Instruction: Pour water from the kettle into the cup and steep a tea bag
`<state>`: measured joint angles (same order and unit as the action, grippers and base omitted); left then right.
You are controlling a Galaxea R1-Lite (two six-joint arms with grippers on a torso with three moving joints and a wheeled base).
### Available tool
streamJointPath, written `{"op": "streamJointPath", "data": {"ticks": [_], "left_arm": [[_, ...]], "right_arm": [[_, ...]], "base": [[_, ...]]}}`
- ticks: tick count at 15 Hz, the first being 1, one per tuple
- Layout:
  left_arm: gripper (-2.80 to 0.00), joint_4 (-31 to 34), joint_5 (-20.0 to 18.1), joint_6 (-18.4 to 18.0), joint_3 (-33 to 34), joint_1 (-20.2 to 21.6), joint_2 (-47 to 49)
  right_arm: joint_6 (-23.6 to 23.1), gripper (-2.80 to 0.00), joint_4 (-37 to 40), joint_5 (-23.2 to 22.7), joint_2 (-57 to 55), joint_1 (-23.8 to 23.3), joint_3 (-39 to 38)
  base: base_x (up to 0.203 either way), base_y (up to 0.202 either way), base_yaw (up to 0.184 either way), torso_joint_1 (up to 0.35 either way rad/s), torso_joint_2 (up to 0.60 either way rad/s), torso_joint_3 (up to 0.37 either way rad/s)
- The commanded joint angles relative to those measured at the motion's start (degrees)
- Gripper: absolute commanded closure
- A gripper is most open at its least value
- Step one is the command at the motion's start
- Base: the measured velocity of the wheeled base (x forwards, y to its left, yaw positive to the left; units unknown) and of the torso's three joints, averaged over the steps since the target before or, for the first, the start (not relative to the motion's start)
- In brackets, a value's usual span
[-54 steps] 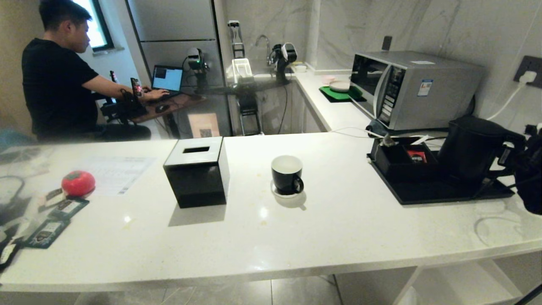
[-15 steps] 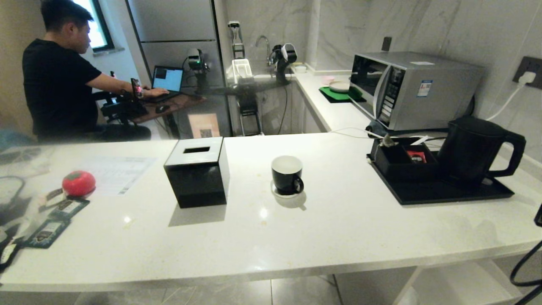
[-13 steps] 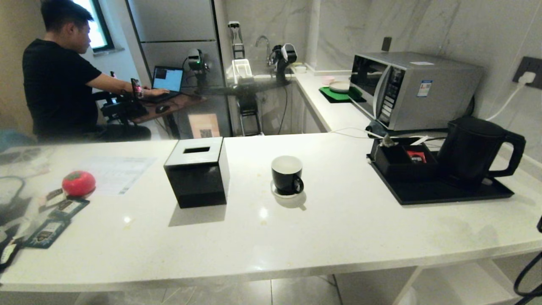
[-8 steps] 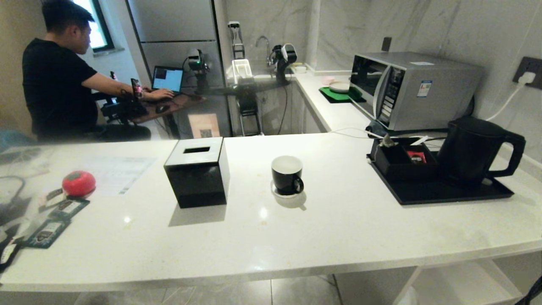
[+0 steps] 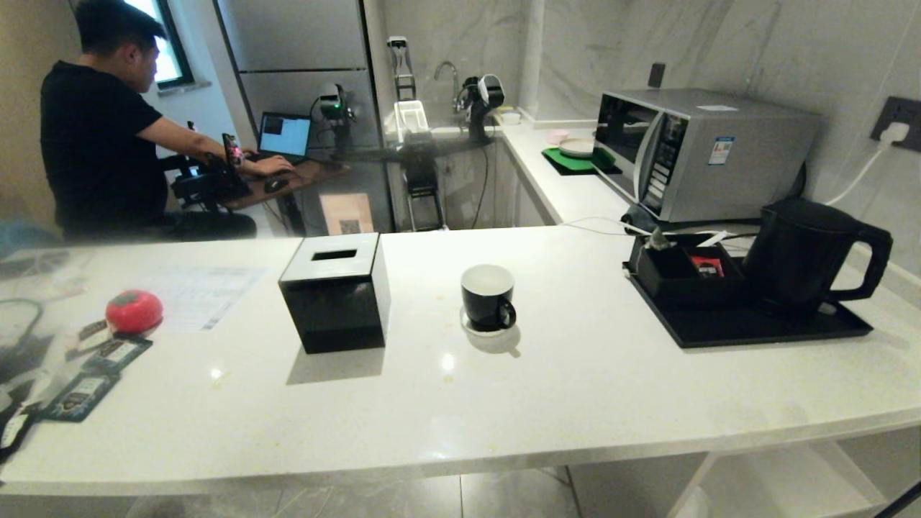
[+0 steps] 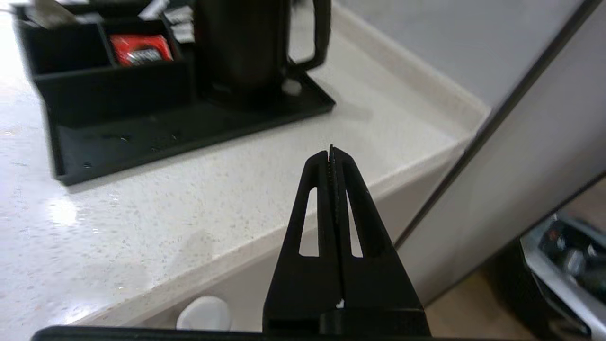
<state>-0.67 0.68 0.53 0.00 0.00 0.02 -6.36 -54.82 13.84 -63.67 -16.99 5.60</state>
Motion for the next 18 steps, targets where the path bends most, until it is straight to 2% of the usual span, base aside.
{"op": "streamJointPath", "data": {"ticks": [1,9,12,14,18], "left_arm": [[0.0,-0.03,0.02,-0.01,0.0,0.0,-0.02],[0.0,-0.03,0.02,-0.01,0.0,0.0,-0.02],[0.0,-0.03,0.02,0.08,0.0,0.0,-0.02],[0.0,-0.03,0.02,-0.01,0.0,0.0,-0.02],[0.0,-0.03,0.02,-0.01,0.0,0.0,-0.02]], "right_arm": [[-0.28,0.0,-0.35,0.05,3.72,2.34,-0.63],[0.0,0.0,-0.26,0.05,3.51,12.82,-0.37],[0.35,0.0,0.98,-0.28,6.76,16.11,-2.78],[0.29,0.0,3.64,-0.86,12.24,16.42,-4.52],[0.28,0.0,16.31,-1.28,28.7,16.36,-5.44]], "base": [[0.0,0.0,0.0,0.0,0.0,0.0],[0.0,0.0,0.0,0.0,0.0,0.0],[0.0,0.0,0.0,0.0,0.0,0.0],[0.0,0.0,0.0,0.0,0.0,0.0],[0.0,0.0,0.0,0.0,0.0,0.0]]}}
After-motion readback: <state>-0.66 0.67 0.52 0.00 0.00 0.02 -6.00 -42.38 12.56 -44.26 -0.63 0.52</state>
